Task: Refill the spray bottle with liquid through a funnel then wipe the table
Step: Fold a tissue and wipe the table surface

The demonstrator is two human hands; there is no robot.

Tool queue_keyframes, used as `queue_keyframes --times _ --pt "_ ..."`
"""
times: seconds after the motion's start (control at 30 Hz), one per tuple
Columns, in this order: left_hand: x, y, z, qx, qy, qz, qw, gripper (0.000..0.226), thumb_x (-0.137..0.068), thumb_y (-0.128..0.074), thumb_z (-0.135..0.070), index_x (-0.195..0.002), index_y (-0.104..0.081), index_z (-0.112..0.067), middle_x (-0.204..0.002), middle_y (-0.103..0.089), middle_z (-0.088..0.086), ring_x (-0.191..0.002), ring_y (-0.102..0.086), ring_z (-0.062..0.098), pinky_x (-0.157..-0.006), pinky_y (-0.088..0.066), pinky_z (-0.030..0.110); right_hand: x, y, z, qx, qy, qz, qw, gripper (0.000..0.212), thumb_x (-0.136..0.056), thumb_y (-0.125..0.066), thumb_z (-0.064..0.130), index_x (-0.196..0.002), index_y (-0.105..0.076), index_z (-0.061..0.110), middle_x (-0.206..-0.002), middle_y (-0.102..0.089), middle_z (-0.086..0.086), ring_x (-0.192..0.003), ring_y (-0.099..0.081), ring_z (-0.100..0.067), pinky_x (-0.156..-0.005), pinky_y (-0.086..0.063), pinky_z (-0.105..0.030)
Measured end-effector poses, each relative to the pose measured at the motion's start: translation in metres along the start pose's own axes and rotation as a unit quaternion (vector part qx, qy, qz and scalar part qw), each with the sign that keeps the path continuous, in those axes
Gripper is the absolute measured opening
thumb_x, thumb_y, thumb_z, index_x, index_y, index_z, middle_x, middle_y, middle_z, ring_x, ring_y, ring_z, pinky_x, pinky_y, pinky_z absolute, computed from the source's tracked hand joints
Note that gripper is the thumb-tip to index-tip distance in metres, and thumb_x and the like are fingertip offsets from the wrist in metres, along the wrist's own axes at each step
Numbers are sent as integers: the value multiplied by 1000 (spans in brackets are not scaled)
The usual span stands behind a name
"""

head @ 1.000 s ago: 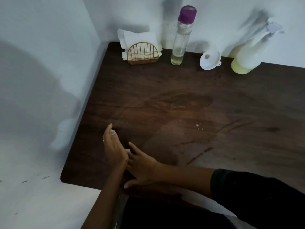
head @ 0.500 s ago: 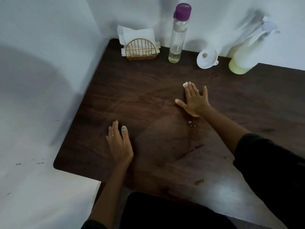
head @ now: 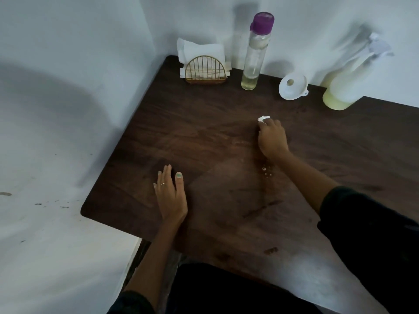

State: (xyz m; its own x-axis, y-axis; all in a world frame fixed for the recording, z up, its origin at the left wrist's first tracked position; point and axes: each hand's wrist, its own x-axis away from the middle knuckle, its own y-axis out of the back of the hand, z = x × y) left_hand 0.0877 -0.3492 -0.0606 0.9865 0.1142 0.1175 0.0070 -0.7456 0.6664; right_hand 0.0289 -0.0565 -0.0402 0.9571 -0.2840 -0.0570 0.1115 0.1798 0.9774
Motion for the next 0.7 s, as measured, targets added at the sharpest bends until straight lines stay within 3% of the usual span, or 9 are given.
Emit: queue_keyframes --times 0.1,0.2,0.3,0.4,0.5,0.6,0.63,0.7 --pt "-1 2 -1 18 13 3 1000 67 -92 -19 -48 -145 -35 -12 -154 -34 5 -146 -18 16 -118 -2 31 -7 -2 -5 -5 -17 -6 1000 41 -87 -39 -7 -126 -52 -3 -123 -54 -21 -113 -43 -37 -86 -42 -43" --pt "-1 4 0 38 14 10 999 66 -92 -19 -47 -146 -34 -12 -154 -33 4 -146 -18 15 -116 0 26 -7 -7 8 -22 -69 -33 997 34 -88 -39 -7 -118 -54 -6 -115 -55 -23 -109 -44 -36 -74 -42 -38" --pt "0 4 -1 33 14 11 999 66 -92 -18 -46 -146 -34 -11 -154 -33 5 -147 -17 16 -116 0 27 11 -13 37 -79 -98 -4 992 23 -92 -41 3 -106 -58 -3 -110 -55 -23 -100 -50 -35 -81 -44 -39" --pt "0 2 -4 29 24 6 999 67 -91 -16 -45 -146 -34 -11 -154 -32 5 -147 -16 16 -118 0 31 66 -13 92 -169 -31 53 984 24 -97 -44 21 -102 -61 5 -104 -60 -13 -98 -55 -25 -85 -39 -34" --pt "0 3 -5 40 24 8 999 67 -91 -13 -42 -146 -33 -9 -155 -31 7 -147 -15 17 -119 1 33 145 -27 144 -246 171 133 945 25 -96 -46 14 -109 -62 0 -106 -60 -12 -97 -51 -23 -92 -42 -36" --pt "0 4 -6 57 37 1 998 65 -92 -12 -42 -146 -32 -12 -155 -31 6 -147 -17 17 -119 0 32 184 -31 145 -185 346 195 899 24 -88 -47 11 -94 -68 2 -87 -66 -9 -79 -46 -23 -65 -49 -35" --pt "0 4 -5 62 40 2 997 66 -91 -13 -44 -146 -32 -13 -155 -31 5 -147 -17 15 -119 0 31 179 -30 136 -189 366 219 884 23 -89 -47 13 -95 -68 5 -88 -66 -9 -81 -46 -21 -67 -48 -31" --pt "-1 4 -4 57 35 10 998 68 -91 -13 -46 -147 -31 -13 -155 -31 4 -147 -15 14 -119 1 30 147 -24 106 -210 351 152 900 22 -95 -49 23 -108 -67 18 -105 -67 -4 -99 -54 -13 -86 -41 -22"
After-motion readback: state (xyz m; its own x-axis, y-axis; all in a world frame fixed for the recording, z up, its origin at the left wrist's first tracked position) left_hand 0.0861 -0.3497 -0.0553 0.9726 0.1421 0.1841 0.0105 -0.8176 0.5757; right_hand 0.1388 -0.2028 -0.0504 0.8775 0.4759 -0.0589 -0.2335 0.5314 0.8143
